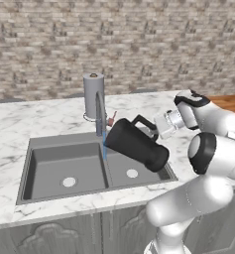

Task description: Turn on the sink faucet and place the jug under the water for a few seconds to fill it up.

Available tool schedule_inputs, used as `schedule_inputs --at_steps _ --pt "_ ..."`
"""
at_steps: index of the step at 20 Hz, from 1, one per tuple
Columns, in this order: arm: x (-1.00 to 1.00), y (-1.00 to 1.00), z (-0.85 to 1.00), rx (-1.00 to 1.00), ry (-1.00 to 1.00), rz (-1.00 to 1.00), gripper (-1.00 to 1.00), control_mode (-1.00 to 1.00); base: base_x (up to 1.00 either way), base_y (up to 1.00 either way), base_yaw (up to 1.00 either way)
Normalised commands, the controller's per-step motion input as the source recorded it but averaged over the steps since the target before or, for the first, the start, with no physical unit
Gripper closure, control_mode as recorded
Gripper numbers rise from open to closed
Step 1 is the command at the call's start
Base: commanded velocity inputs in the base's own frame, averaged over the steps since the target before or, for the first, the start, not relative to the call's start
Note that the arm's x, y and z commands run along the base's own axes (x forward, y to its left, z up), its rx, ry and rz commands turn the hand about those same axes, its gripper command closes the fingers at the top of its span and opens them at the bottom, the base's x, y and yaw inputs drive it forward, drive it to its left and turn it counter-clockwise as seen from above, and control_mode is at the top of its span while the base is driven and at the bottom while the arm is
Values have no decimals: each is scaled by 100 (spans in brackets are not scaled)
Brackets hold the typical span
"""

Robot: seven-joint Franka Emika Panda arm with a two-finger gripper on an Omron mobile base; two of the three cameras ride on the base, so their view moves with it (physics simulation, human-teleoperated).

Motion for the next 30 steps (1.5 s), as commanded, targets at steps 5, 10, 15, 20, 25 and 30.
schedule_inputs --at_steps 5,10,15,20,25,30 --pt "6 16 -16 0 -4 0 100 -100 0 0 0" --pt "23 14 -20 1 -7 0 100 -100 0 0 0" --pt "27 3 -27 2 -8 0 100 -100 0 0 0" --pt "18 0 -22 4 -7 0 100 -100 0 0 0" --pt "23 0 -19 10 -5 1 100 -100 0 0 0" --pt "27 0 -20 13 -6 4 100 -100 0 0 0"
